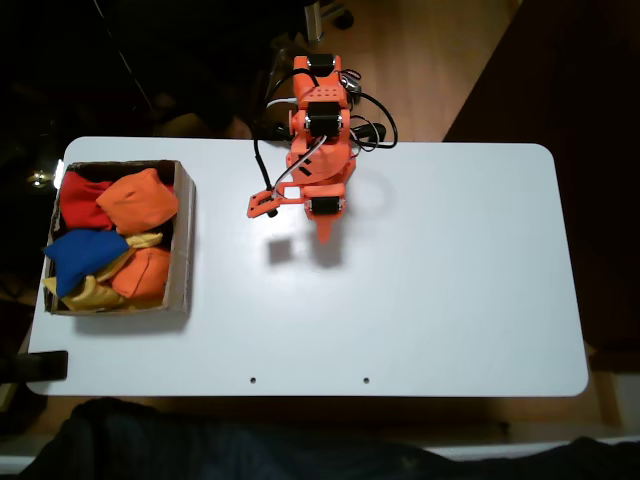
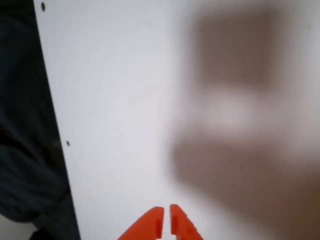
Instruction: Grasp a bag and put it in the box.
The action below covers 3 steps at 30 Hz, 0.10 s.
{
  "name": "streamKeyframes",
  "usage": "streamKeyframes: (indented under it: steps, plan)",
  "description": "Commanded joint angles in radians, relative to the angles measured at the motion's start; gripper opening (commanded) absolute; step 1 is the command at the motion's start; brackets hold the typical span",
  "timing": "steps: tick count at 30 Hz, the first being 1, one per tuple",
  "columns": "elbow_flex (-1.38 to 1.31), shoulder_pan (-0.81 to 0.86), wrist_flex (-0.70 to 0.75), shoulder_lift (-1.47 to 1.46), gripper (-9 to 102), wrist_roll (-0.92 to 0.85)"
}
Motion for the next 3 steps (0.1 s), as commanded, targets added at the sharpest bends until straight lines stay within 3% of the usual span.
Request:
streamKeyframes:
  steps: [1,3]
  plan:
    - [-0.008,-0.002,0.002,0.0,0,0.002]
    - [-0.008,-0.002,0.002,0.0,0,0.002]
